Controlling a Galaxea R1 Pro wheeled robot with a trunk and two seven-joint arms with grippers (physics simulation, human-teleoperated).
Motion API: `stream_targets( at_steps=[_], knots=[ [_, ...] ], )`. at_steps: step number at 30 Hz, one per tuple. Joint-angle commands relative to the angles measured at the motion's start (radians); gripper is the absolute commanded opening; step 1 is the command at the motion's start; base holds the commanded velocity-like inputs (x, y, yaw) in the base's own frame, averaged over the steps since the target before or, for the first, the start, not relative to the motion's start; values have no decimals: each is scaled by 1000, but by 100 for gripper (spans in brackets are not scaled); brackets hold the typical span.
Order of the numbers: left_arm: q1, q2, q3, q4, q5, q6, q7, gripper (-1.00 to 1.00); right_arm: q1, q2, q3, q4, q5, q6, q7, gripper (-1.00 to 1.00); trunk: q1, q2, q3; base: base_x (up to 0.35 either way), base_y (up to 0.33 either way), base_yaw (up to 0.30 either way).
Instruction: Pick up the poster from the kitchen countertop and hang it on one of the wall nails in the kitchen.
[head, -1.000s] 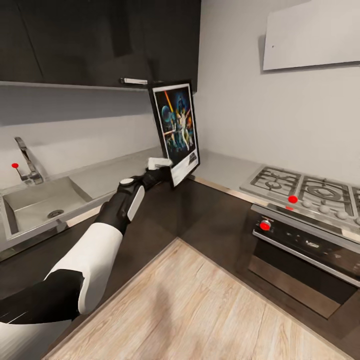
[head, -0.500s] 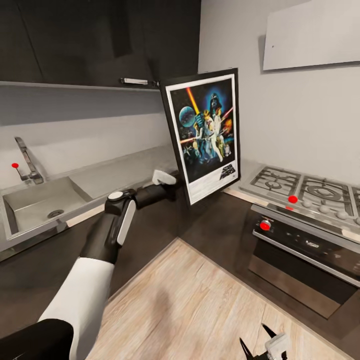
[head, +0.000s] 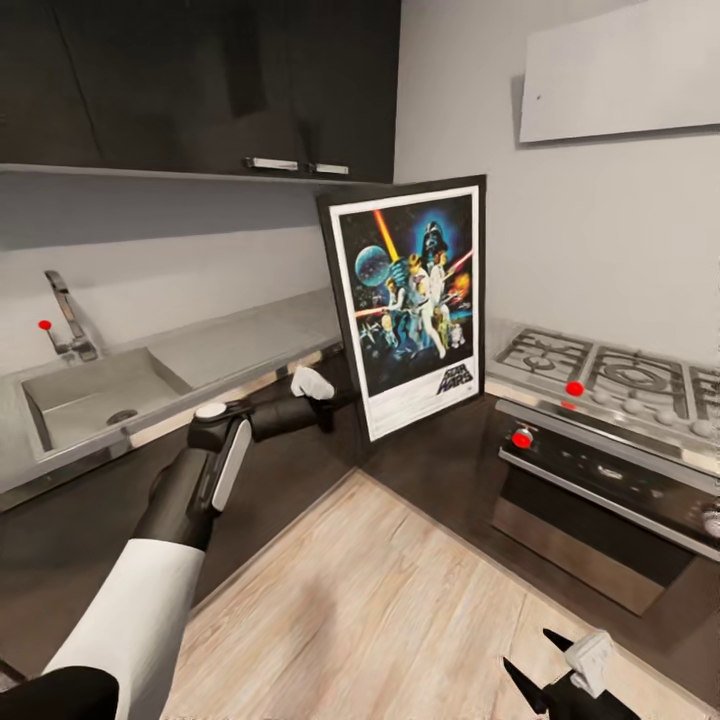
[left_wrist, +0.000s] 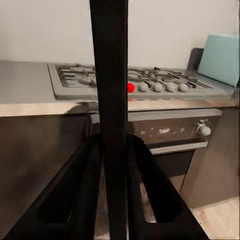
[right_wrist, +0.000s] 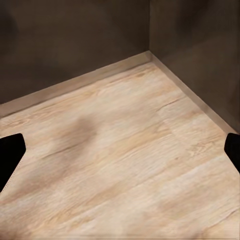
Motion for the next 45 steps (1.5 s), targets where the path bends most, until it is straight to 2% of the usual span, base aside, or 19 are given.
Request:
stream_targets(
  at_steps=[1, 3, 5, 8, 10, 12, 14, 18, 19, 21, 23, 25, 29, 31, 34, 37, 41, 42, 45],
  knots=[
    [1, 4, 0, 0, 1, 6, -22, -100, 0, 0, -9, -6, 5, -3, 11, 100, 0, -1, -1, -224, 0, 0],
    [5, 20, 0, 1, 1, 7, -49, -100, 1, 0, -20, -25, 4, 0, 20, 100, 0, -1, -1, -288, 0, 0],
    [17, 28, 0, 2, 0, 7, -59, -100, 1, 0, -22, -49, 4, 1, 23, 100, 0, -1, -1, -311, 0, 0],
    [38, 35, -15, 5, -2, 7, -110, -100, -1, 1, -24, -114, 4, 14, 24, 100, 0, -1, -1, -326, 0, 0],
    [43, 46, -25, 9, -6, 7, -145, -100, -5, 2, -24, -150, 3, 58, 25, 100, 0, -1, -1, -316, 0, 0],
    [49, 61, -34, 16, -10, 7, -172, -100, -18, 1, -25, -181, 3, 143, 25, 100, 0, -1, -1, -210, 0, 0],
    [73, 70, -43, 20, -11, 5, -187, -100, -54, -1, -25, -198, 2, 205, 26, 100, 0, -1, -1, -84, 0, 0],
    [99, 87, -63, 21, -12, 3, -193, -100, -91, -3, -24, -203, 2, 229, 27, 100, 0, -1, -1, -30, 0, 0],
    [109, 104, -93, 21, -12, 3, -194, -100, -116, -4, -24, -205, 2, 254, 30, 100, 0, -1, -1, -10, 0, 0],
    [113, 117, -111, 21, -11, 2, -194, -100, -137, -6, -24, -205, 2, 283, 40, 100, 0, -1, -1, -7, 0, 0],
    [117, 137, -135, 22, -11, 2, -195, -100, -193, -16, -23, -206, 4, 362, 81, 100, 0, -1, -1, -3, 0, 0],
    [119, 144, -141, 22, -11, 1, -201, -100, -218, -27, -23, -206, 4, 401, 108, 100, 0, -1, -1, -2, 0, 0],
    [138, 155, -150, 24, -12, -1, -263, -100, -277, -84, -23, -203, 4, 466, 189, 100, 0, -1, -1, 0, 0, 0],
    [142, 158, -151, 25, -12, -2, -278, -100, -293, -100, -23, -202, 3, 479, 210, 100, 0, -1, -1, 0, 0, 0],
    [148, 171, -153, 26, -12, -8, -299, -100, -360, -154, -23, -199, 3, 573, 304, 100, 0, -1, -1, 0, 0, 0],
    [159, 182, -153, 26, -12, -28, -305, -100, -407, -189, -23, -196, 4, 623, 381, 100, 0, -1, -1, 0, 0, 0],
    [167, 201, -153, 25, -10, -42, -308, -100, -450, -216, -23, -189, 6, 650, 437, 100, 0, -1, -1, 0, 0, 0],
    [169, 213, -153, 24, -10, -45, -308, -100, -465, -238, -22, -169, 6, 655, 452, 100, 0, -1, -1, 0, 0, 0],
    [170, 228, -153, 23, -9, -46, -308, -100, -475, -268, -22, -132, 6, 658, 508, 100, 0, -1, -1, 0, 0, 0]
  ],
)
